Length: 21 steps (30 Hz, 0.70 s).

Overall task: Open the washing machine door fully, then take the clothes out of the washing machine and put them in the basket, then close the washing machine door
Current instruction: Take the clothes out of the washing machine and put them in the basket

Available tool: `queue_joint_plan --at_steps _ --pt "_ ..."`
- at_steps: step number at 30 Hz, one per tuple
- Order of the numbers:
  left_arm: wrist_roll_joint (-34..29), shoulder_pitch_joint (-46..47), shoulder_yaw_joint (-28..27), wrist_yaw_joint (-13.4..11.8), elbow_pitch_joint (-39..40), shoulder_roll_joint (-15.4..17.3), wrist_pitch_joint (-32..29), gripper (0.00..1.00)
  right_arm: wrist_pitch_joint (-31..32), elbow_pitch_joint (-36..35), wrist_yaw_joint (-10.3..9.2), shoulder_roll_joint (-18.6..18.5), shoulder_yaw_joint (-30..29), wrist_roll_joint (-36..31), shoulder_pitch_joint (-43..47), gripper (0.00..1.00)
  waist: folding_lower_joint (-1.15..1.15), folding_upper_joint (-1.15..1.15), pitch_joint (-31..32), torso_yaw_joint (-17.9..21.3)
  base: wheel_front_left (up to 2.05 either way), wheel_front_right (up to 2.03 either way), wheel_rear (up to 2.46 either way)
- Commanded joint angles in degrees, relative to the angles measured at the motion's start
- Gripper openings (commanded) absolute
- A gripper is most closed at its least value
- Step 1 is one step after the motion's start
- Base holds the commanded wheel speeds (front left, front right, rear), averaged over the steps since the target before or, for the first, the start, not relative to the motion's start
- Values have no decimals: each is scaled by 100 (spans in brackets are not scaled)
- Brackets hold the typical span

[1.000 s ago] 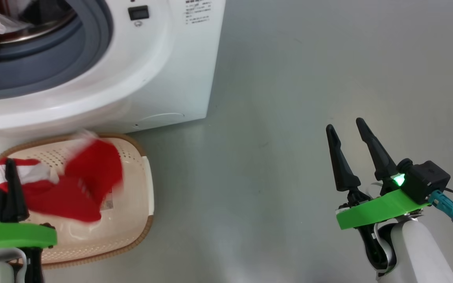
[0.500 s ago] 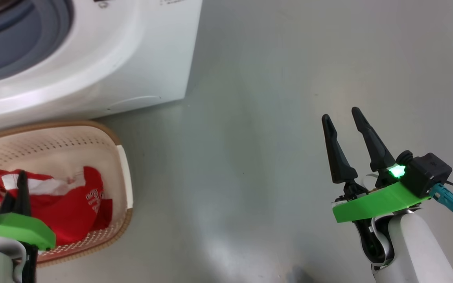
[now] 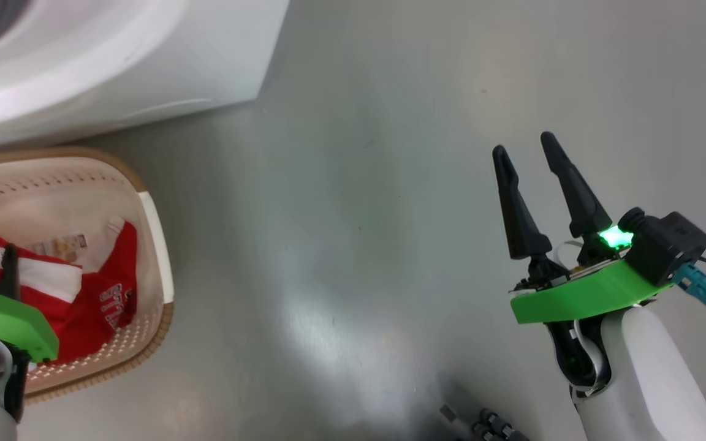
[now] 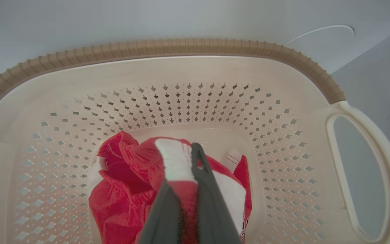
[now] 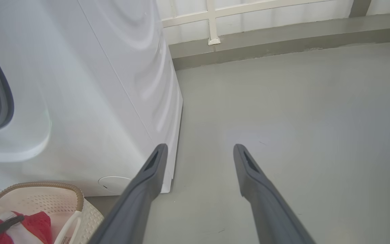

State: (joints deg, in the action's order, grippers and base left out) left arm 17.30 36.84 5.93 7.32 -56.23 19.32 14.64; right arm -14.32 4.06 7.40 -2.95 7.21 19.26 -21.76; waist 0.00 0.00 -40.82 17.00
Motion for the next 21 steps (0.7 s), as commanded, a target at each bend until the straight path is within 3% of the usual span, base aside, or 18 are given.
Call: queue_joint_plan --at_steps 1,8,9,11,12,13,14,15,16,21 --pt "35 47 -76 16 -69 268 36 0 -68 -175 9 7 152 123 12 100 0 0 -243 95 0 0 0" --pt "127 255 58 16 -501 363 36 2 -68 -222 9 7 167 152 -46 100 0 0 -442 135 0 0 0" --pt "141 291 61 16 -552 375 36 11 -68 -228 9 7 168 153 -53 100 0 0 -462 137 0 0 0" --pt "160 359 72 16 -615 386 36 18 -68 -236 9 7 167 152 -69 100 0 0 -498 139 0 0 0" --pt "171 393 73 16 -643 383 36 28 -68 -235 9 7 165 146 -75 100 0 0 -506 137 0 0 0" --pt "184 425 69 16 -670 377 36 31 -68 -233 9 7 163 139 -80 100 0 0 -510 134 0 0 0" --pt "202 453 58 16 -688 368 36 40 -68 -229 9 7 161 132 -84 100 0 0 -510 131 0 0 0" --pt "219 474 44 16 -696 358 36 63 -68 -224 9 7 159 127 -87 100 0 0 -506 126 0 0 0" --pt "224 488 37 16 -707 345 36 100 -68 -216 9 7 155 120 -89 100 0 0 -497 119 0 0 0" --pt "247 473 -47 16 -756 297 36 100 -68 -174 9 7 146 92 -99 100 0 0 -402 99 0 0 0"
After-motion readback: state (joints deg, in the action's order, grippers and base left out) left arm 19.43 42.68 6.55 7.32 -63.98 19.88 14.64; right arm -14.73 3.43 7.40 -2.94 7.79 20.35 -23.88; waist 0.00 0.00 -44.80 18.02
